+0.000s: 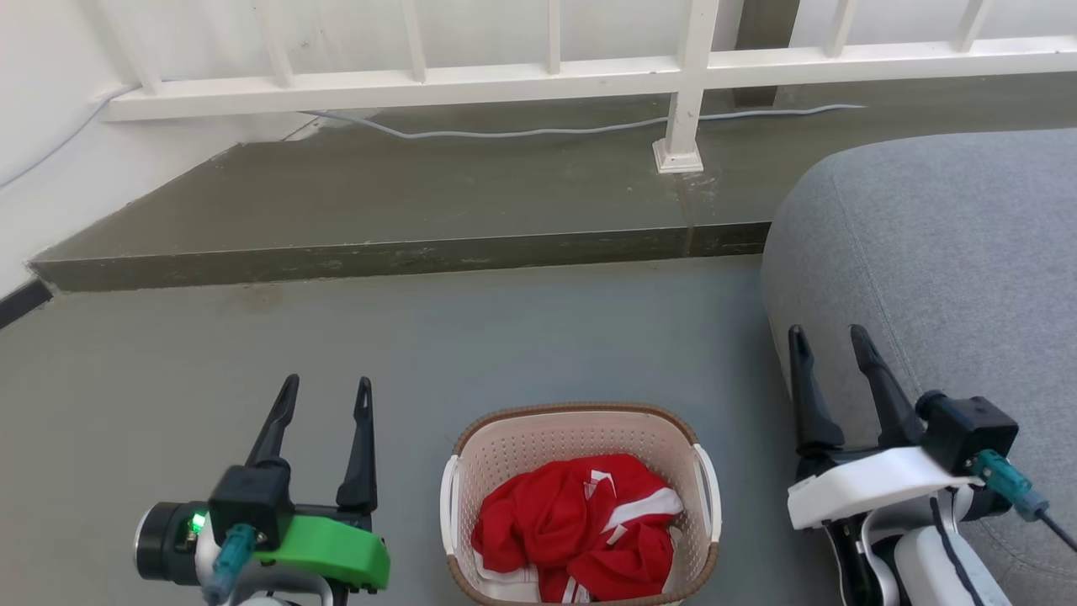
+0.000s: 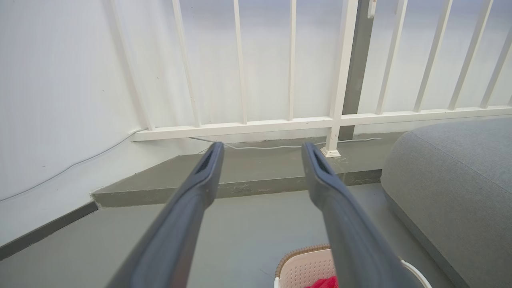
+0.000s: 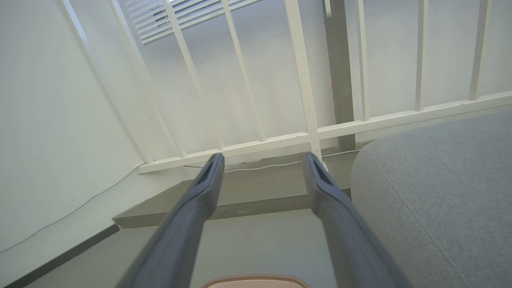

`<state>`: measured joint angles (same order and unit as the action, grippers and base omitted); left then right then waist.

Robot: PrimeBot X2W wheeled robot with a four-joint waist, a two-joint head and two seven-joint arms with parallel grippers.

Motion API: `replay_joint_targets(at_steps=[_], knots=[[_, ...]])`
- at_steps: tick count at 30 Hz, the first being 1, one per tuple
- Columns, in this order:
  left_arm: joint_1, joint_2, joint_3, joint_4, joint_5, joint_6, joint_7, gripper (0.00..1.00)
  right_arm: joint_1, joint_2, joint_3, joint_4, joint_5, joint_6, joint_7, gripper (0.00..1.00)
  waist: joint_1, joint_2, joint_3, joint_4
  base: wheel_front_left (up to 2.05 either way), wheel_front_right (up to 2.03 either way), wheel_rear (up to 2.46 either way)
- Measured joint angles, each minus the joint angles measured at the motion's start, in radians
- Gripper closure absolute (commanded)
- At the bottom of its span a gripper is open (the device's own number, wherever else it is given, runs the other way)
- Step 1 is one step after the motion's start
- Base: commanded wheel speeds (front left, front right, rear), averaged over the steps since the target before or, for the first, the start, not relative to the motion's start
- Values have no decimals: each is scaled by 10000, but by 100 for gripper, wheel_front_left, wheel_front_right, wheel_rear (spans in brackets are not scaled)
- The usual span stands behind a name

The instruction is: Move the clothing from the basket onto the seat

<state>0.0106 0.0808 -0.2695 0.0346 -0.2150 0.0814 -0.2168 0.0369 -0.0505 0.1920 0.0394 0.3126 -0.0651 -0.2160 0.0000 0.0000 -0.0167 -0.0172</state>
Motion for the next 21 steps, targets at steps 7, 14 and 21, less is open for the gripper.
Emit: replay_joint_targets(at_steps=[7,14,21], knots=[[114,4,-213,-127,794,136,-238,0,125,-25,205,-196,-959,-163,-230,0,0,0,-40,-15,0,0,0],[220,15,-238,-140,1237,169,-322,0,130,-56,268,-282,-1383,-171,-360,0,0,0,-76,-25,0,0,0],[276,15,-215,-104,1231,169,-322,0,133,-58,249,-284,-1394,-171,-374,0,0,0,-88,-23,0,0,0]])
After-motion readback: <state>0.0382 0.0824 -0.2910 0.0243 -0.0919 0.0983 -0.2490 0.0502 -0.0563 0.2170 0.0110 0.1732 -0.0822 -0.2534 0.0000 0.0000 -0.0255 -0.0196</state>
